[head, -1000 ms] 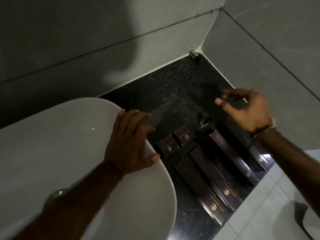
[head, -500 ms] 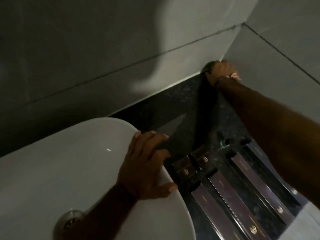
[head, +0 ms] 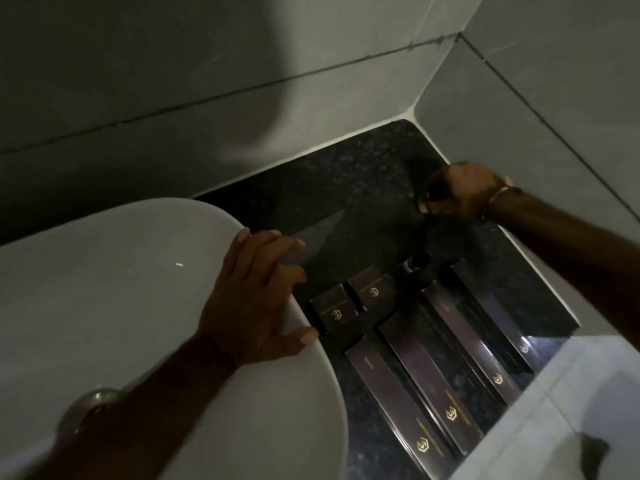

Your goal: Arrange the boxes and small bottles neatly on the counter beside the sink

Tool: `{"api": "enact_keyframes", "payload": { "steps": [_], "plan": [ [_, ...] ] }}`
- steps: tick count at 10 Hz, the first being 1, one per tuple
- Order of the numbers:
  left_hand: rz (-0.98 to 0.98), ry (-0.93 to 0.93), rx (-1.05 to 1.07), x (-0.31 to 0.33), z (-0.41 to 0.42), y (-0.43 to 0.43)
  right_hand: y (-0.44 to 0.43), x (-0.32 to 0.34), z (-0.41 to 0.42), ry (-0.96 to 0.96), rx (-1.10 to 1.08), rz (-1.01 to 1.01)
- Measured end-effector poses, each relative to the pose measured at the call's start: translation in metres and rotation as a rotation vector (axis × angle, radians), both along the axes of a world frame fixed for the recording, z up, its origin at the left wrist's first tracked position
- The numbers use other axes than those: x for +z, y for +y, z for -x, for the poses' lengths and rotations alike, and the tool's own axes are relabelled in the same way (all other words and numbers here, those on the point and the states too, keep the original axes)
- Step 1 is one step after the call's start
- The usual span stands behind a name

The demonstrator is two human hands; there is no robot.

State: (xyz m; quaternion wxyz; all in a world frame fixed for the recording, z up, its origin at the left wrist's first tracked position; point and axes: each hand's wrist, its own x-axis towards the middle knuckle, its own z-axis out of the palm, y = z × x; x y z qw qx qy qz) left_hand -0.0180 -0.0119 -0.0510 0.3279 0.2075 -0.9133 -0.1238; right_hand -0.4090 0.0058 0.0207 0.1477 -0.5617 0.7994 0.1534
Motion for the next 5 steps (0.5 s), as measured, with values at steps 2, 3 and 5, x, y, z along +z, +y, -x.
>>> {"api": "enact_keyframes", "payload": {
  "steps": [2, 3, 5],
  "plan": [
    [0.024, -0.014, -0.010, 0.003, 0.000, 0.000, 0.056, -0.004, -0.013, 0.021, 0.012, -0.060],
    [-0.003, -0.025, -0.005, 0.005, -0.001, 0.003, 0.066, -0.006, -0.016, 0.024, 0.004, -0.064],
    [-0.036, -0.059, -0.009, 0.007, -0.001, 0.002, 0.069, 0.003, -0.022, 0.044, -0.022, -0.033]
  ]
}}
